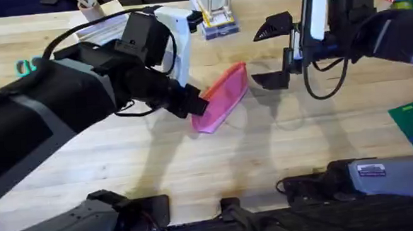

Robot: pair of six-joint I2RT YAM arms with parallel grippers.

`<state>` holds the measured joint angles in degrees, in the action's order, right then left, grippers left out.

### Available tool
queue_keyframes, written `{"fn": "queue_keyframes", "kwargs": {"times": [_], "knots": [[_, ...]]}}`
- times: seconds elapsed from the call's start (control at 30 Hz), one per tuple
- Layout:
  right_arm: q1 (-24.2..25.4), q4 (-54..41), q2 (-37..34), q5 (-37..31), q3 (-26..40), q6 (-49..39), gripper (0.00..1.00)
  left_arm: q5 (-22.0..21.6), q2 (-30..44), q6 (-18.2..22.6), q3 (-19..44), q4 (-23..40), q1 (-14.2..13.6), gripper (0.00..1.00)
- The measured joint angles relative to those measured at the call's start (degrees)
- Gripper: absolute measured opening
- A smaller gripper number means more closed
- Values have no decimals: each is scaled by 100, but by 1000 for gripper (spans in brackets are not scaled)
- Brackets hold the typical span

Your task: Unzip the bag, pick up the pens from the table one at a time and place them inside, then zip the bag closed.

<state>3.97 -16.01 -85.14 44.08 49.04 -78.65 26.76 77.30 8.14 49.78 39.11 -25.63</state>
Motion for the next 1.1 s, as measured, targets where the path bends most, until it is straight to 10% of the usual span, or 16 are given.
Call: {"fn": "queue_keyframes", "kwargs": {"times": [1.1], "knots": [[0,-904,-1081,460,1287,101,991,0,0,44,0,9,0,42]]}}
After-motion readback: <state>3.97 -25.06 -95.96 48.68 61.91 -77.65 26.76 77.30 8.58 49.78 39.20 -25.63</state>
